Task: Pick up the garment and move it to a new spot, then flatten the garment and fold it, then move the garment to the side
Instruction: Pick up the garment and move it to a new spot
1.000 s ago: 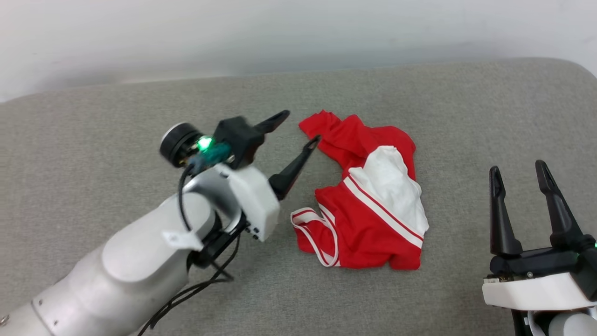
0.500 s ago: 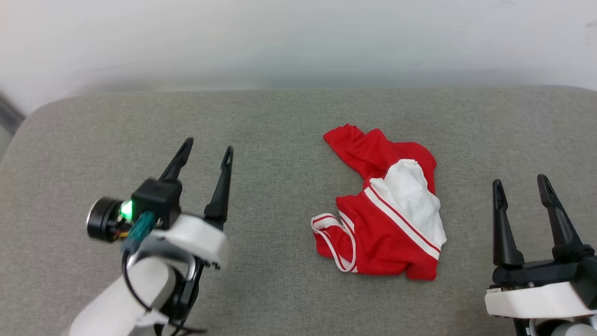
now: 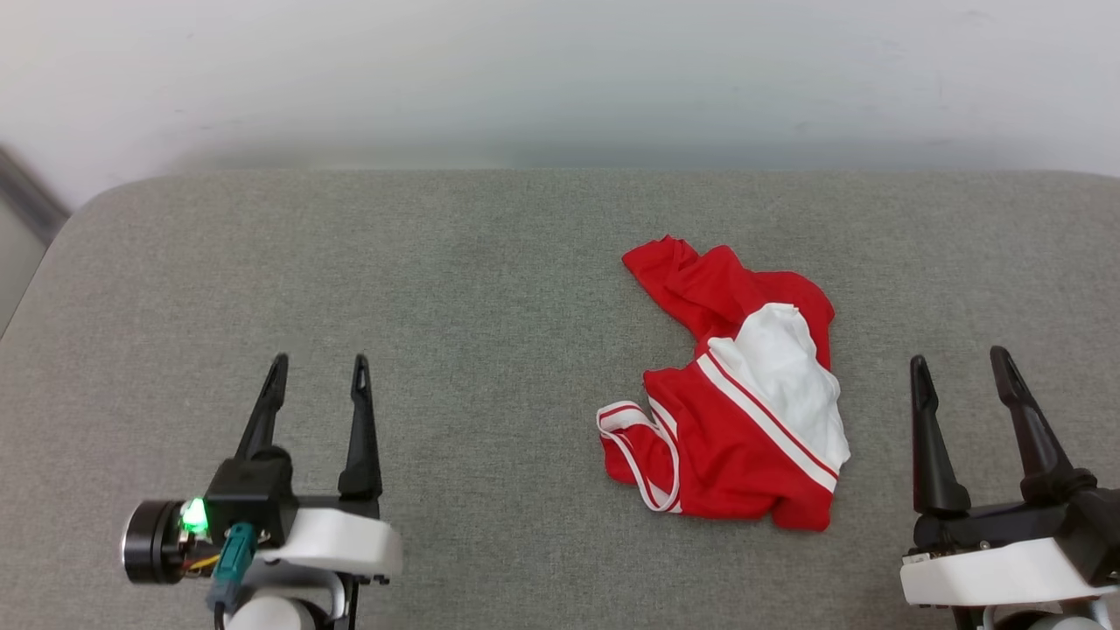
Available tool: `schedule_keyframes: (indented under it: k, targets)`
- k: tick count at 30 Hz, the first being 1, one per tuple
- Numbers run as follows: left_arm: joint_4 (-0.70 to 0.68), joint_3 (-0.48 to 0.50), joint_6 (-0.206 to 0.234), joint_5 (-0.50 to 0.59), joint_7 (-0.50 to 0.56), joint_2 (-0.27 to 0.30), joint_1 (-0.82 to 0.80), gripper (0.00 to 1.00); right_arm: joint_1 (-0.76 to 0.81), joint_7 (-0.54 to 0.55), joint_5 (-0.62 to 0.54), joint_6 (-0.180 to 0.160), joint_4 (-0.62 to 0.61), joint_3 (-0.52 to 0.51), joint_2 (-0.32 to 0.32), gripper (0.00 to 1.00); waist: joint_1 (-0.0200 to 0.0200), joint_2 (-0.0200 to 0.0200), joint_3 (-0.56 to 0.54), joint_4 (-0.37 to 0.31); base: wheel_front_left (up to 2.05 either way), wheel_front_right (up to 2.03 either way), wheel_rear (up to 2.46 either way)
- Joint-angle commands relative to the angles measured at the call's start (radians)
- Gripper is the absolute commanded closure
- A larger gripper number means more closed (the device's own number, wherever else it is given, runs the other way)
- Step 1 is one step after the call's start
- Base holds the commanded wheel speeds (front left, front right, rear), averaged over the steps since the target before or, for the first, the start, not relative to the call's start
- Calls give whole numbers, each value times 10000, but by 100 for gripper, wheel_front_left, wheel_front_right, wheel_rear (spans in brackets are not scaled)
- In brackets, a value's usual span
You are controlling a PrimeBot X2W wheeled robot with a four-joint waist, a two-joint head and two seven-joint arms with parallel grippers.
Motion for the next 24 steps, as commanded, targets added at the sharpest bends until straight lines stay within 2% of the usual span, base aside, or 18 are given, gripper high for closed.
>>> schedule_keyframes:
  k: [1, 10, 24]
  targets:
    - [-26, 191, -106, 179, -25, -176, 213, 0, 119, -20, 37, -5, 64, 8, 27, 0, 0, 0, -7, -8, 0, 0, 0]
    - [226, 1389, -1115, 1241, -25, -1292, 1096, 0, 224, -20, 319, -5, 417, 60, 27, 0, 0, 0, -29, -37, 0, 0, 0]
    - [716, 2484, -2343, 2154, -26, -2256, 1504, 0, 445, -20, 604, -5, 880, 180, 27, 0, 0, 0, -151, -7, 0, 0, 0]
